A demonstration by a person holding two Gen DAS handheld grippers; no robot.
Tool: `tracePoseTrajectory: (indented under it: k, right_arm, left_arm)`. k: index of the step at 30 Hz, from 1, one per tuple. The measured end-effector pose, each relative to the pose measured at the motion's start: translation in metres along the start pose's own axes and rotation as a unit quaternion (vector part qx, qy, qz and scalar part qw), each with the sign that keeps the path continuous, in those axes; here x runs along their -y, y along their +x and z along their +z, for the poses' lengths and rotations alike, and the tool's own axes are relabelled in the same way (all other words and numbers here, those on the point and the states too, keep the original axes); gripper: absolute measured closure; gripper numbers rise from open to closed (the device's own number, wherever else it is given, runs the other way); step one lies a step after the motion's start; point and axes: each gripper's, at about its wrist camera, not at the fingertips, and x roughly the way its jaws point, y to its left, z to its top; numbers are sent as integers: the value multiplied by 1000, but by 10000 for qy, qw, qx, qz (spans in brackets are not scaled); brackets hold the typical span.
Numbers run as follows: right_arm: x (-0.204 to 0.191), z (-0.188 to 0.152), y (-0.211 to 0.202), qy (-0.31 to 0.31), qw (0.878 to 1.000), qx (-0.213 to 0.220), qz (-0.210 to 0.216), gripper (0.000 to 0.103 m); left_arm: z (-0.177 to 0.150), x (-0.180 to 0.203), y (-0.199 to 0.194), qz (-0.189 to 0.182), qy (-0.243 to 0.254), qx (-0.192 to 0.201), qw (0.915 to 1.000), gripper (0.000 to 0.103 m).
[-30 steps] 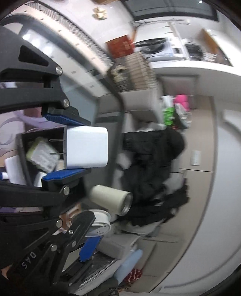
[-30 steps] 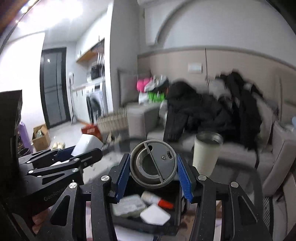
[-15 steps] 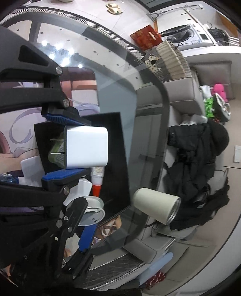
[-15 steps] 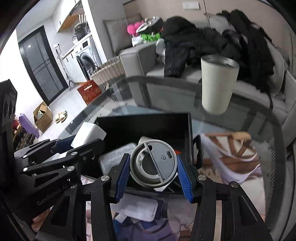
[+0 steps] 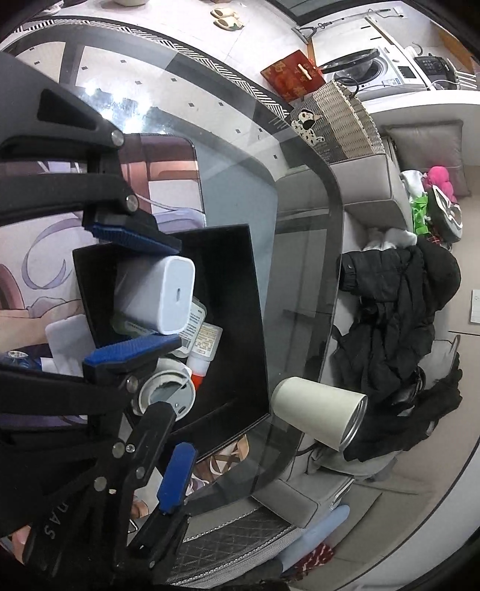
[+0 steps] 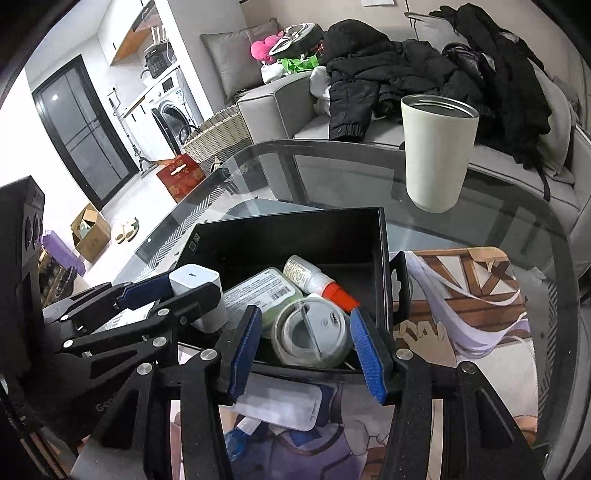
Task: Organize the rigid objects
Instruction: 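Open the left gripper to drop the charger while the right releases the lid into the box, then grasp the blue spray bottle with the left gripper while the right moves toward the white power bank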
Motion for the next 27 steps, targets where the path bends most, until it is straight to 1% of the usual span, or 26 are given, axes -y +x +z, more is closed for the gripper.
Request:
tracePoseTrajectory:
  k: [4,5,6,10,12,15,18,22,27]
  right_arm:
    - [0,-3,-10,-58,9999,103,2,51]
    - [0,-4,-13,-82,9998,157,2,51]
    - [-1,-5,-16,-100,9997,201,-7,51]
    - [-2,-10,-29,-196,9994,294,41,51]
    - [-4,-13,-34,-275,9991,303,54,51]
    - [-4,-18,-45,-346,9988,323,131,51]
    - [-5,-26,-53,-502,9982,299,162,51]
    - [-5,-40,-56,-644,9976,166,180,51]
    - [4,-52,-50,-697,9975,-9,73,51]
  left_arm:
    - [0,1,-8,-44,5,89,10000,48]
    - [-2,1,-13,21,15,147,9999,44]
    - [-2,1,-16,49,16,192,9998,43]
    - [-5,3,-26,-66,82,285,9995,42]
    - [-8,3,-32,-67,137,331,9993,42]
    - [-17,4,-45,-80,230,404,9989,42]
    - [-29,10,-57,-176,395,393,9983,42]
    - [-52,24,-63,-303,753,187,9965,42]
    - [-76,39,-44,-452,991,-365,9934,43]
